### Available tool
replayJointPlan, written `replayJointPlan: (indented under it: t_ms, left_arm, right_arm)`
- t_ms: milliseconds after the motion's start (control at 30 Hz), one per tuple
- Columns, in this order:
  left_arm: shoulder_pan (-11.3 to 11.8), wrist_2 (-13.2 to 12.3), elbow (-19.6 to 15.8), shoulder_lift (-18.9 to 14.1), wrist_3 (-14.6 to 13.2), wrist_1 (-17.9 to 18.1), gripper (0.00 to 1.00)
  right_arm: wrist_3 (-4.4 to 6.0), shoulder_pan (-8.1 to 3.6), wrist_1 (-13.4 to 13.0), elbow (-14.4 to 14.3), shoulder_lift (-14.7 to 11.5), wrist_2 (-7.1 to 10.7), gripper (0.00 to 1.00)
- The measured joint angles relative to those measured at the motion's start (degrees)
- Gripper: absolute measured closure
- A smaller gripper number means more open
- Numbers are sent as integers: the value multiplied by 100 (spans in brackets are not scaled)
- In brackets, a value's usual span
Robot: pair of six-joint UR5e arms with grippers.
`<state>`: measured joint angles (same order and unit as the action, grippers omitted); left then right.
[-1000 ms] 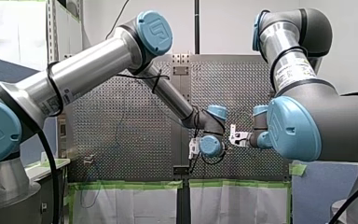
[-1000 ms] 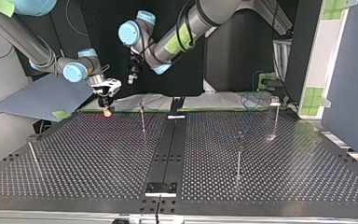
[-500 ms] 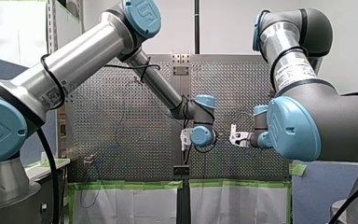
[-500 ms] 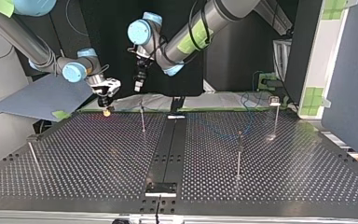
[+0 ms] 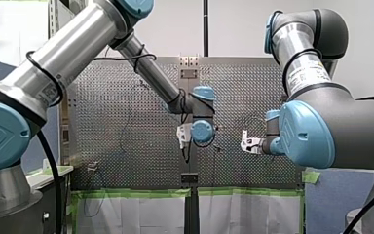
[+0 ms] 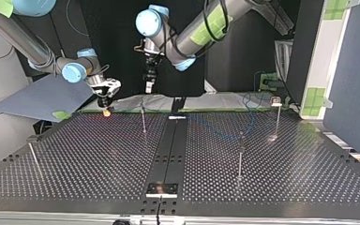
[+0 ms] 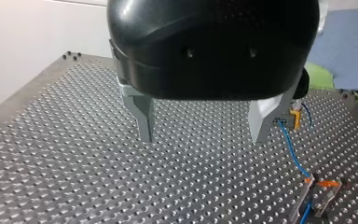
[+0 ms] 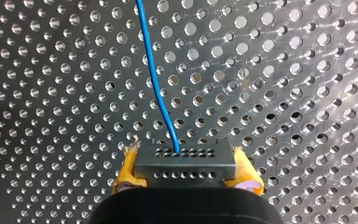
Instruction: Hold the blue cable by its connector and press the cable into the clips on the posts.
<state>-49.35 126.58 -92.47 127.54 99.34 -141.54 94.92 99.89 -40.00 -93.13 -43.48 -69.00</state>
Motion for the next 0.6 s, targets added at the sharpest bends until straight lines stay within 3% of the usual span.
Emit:
replayJointPlan:
  t_ms: [233, 600]
  left_arm:
    - [-88, 212, -370, -370, 96, 1, 0]
    - [-25, 202, -1011, -1012, 230, 63, 0]
  right_arm:
    - [2, 0, 0, -1, 0, 0, 100]
    - [2, 0, 0, 0, 0, 0, 100]
